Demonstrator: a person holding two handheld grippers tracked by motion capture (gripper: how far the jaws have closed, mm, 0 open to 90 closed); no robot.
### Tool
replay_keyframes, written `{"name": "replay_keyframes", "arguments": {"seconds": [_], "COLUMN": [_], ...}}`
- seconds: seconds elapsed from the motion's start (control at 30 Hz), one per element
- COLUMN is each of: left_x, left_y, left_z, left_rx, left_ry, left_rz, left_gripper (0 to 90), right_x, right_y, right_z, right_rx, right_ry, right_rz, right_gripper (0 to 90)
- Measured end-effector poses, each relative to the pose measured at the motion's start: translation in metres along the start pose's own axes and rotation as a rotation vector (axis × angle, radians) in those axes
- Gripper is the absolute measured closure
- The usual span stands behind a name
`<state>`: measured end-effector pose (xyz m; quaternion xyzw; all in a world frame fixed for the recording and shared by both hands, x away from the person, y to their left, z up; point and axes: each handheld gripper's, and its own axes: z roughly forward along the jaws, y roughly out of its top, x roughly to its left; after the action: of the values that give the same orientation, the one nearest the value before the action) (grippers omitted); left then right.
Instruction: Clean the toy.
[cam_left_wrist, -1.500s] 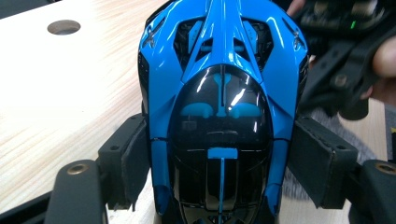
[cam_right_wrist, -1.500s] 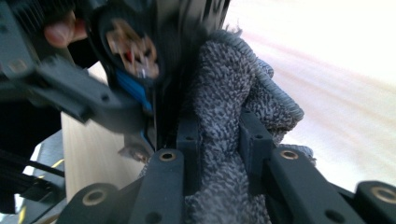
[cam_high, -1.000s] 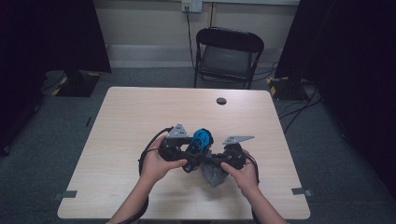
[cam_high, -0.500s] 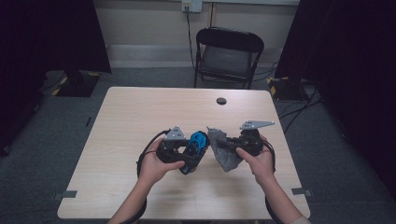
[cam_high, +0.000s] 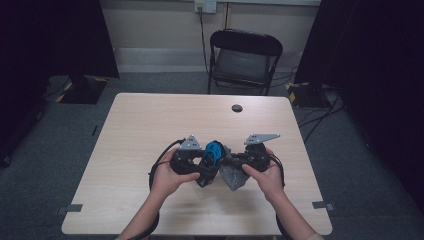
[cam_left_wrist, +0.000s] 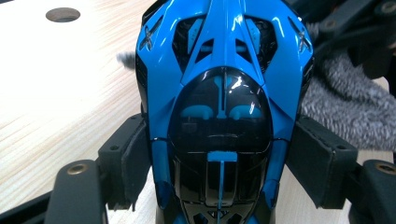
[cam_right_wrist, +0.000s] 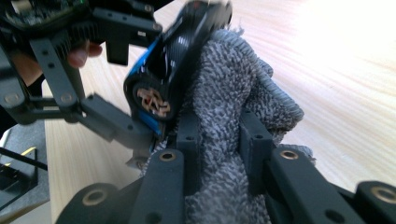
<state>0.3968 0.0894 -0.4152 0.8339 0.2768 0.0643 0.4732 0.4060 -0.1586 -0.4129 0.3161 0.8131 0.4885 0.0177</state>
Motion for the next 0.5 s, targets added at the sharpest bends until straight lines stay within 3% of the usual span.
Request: {"name": "replay_keyframes", "arguments": {"seconds": [0.5], "left_x": [0.000], "left_y": [0.003], "left_z": [-0.002], "left_rx": [-0.020], "left_ry": [0.003], "left_rz": [-0.003], "left_gripper": [26.8], "right_x": [0.006], "right_y": [-0.023], "right_z": [0.027], "right_rx": [0.069], "right_ry": [0.027], "right_rz": [-0.001], "right_gripper": [74.4]}}
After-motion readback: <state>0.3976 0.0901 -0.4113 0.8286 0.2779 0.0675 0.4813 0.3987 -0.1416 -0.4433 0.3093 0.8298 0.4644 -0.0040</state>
